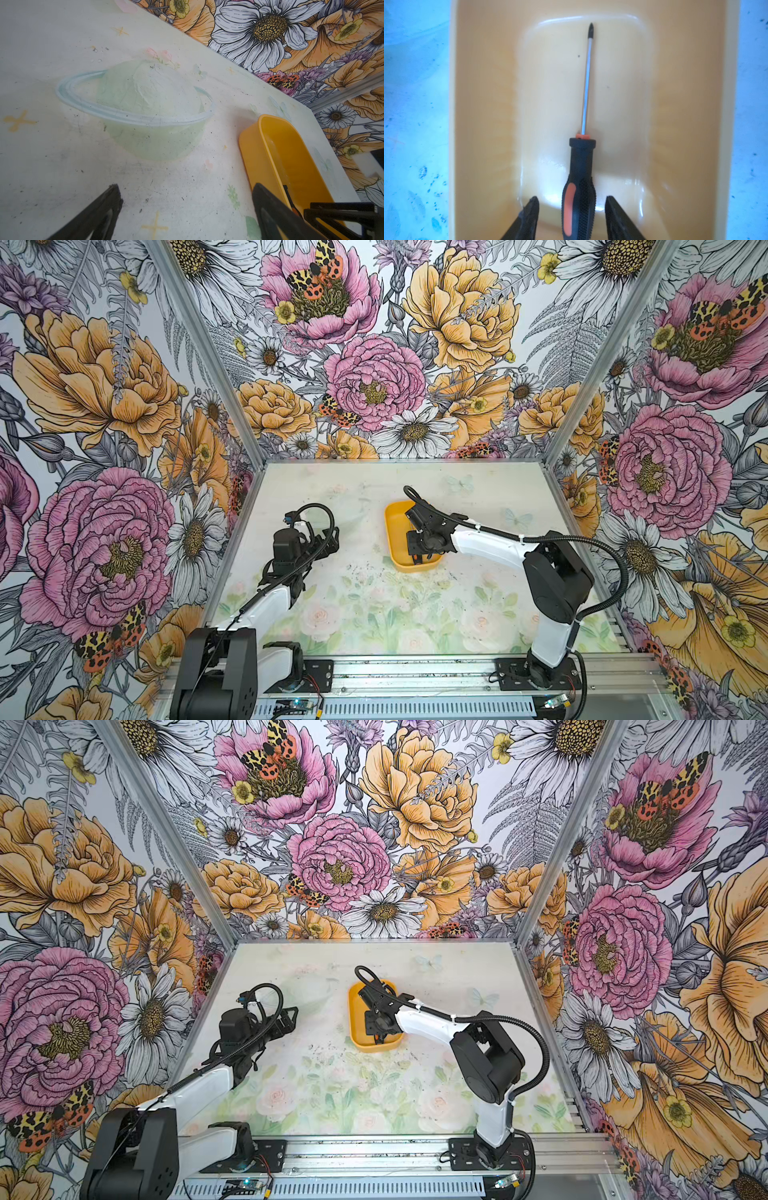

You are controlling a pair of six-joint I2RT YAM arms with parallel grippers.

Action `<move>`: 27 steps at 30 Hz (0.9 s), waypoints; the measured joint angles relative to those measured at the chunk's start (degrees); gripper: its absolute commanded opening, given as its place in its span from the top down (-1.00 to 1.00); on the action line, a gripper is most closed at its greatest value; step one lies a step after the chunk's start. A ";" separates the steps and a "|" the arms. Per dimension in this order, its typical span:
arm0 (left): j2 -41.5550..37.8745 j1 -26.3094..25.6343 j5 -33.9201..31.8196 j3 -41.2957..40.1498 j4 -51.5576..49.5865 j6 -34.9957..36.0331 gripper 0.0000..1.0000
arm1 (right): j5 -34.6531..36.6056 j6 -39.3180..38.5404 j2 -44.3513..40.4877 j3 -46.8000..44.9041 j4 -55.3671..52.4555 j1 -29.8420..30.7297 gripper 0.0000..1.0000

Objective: Put the screwdriver in the bin
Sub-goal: Place the screwdriver into the bin, then reset both arms

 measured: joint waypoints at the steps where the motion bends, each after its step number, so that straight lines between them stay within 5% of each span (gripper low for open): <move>1: -0.04 0.00 0.00 0.33 -0.46 0.02 -0.98 | -0.26 -1.22 -1.05 0.09 0.00 0.00 -0.07; 13: -0.94 0.33 -0.55 8.79 -6.01 3.58 -0.98 | 0.28 -28.00 -16.94 -5.73 -0.35 -0.94 -0.04; 27: 4.50 1.60 -8.79 9.46 1.97 13.53 -0.97 | -3.96 -40.83 -26.99 -22.82 9.46 -18.12 -0.02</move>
